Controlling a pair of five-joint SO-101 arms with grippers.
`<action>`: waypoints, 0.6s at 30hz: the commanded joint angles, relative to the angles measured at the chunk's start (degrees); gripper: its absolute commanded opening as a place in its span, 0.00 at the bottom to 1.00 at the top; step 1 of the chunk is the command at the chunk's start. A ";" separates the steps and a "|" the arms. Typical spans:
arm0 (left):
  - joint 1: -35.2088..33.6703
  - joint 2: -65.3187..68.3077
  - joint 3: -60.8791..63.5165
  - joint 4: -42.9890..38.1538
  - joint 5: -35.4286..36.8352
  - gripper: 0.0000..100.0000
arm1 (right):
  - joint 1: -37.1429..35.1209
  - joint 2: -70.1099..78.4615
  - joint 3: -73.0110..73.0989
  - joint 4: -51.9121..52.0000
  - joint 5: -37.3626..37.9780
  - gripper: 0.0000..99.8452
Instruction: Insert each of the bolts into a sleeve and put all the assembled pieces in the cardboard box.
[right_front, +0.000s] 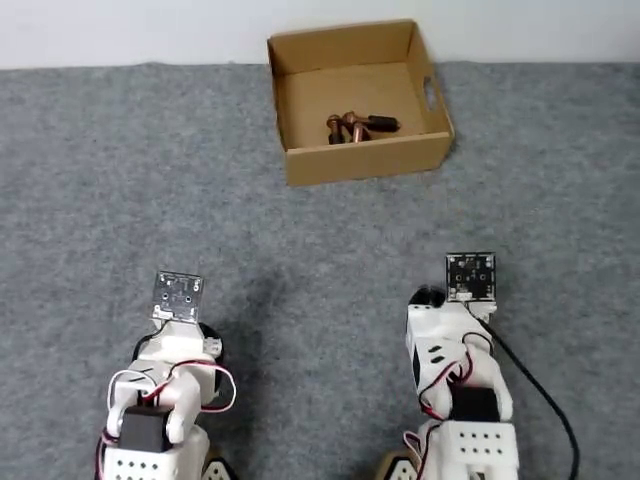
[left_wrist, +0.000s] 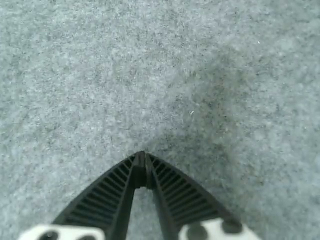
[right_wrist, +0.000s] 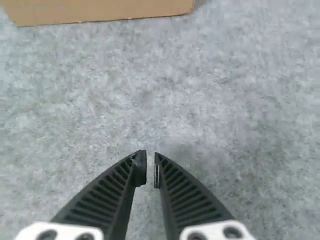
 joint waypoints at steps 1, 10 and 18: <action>-0.26 -0.53 -0.31 0.26 -0.35 0.01 | 0.92 -3.30 1.05 6.20 0.62 0.01; -0.26 -0.53 -0.31 0.26 -0.35 0.01 | 0.92 -8.84 1.05 15.87 0.35 0.01; -0.26 -0.53 -0.31 0.26 -0.35 0.01 | 0.66 -14.90 0.97 31.52 0.44 0.01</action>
